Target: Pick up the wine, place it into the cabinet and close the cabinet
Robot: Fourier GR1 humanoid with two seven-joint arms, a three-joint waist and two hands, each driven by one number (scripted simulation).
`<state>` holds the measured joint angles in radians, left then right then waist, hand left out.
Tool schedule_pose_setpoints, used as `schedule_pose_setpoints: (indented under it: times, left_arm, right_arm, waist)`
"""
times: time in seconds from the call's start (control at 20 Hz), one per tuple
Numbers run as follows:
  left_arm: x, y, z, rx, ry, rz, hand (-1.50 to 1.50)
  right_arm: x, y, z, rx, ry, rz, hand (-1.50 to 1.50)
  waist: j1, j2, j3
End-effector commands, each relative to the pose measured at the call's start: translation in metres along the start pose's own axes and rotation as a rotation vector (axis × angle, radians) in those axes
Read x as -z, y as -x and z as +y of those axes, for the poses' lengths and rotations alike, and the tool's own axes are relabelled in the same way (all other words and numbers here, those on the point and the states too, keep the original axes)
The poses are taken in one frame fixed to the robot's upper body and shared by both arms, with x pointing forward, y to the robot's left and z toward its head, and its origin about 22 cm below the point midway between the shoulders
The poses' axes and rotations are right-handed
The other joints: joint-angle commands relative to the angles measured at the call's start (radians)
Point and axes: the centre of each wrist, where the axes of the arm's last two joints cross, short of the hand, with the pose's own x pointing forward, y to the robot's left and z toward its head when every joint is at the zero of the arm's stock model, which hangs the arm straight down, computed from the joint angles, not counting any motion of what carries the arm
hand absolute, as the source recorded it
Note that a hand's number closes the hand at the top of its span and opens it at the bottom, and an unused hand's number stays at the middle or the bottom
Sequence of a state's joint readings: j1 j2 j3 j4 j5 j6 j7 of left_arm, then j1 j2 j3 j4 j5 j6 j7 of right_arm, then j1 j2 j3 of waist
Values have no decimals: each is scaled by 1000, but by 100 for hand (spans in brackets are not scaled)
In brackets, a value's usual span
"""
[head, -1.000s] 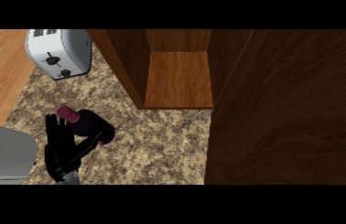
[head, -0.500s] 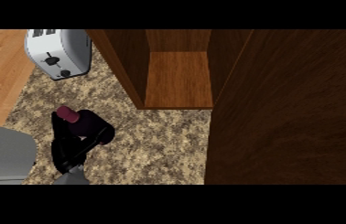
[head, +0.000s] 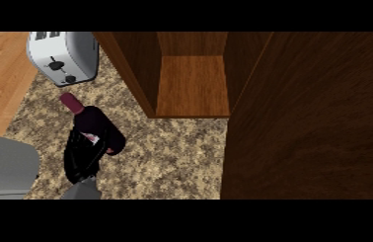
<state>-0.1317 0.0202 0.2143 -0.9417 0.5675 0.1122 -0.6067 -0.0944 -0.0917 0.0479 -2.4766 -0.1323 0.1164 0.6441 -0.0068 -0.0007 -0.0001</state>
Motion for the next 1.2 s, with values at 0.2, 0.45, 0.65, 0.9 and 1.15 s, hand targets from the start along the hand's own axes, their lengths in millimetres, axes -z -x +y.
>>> schedule_pose_setpoints:
  times: [0.2,0.45,0.65,0.9,1.15]
  left_arm:
    - [-1,5,-12,136,114,-38,150]
    - [6,-18,17,276,342,-40,150]
    - [2,-29,34,259,550,-34,150]
    - [4,-57,36,297,588,-191,150]
    - [4,-66,14,271,565,-271,150]
  right_arm:
    - [-22,-20,-3,61,-21,-37,-150]
    - [-18,-14,1,66,-9,-48,-150]
    - [-19,-15,0,47,-27,-45,-150]
    - [-17,-16,5,41,0,-41,-150]
    - [-20,-18,7,62,-24,-22,-150]
  waist:
    - [-2,-1,1]
    - [2,-6,2]
    - [2,-4,1]
    - [10,-4,1]
    - [6,-2,0]
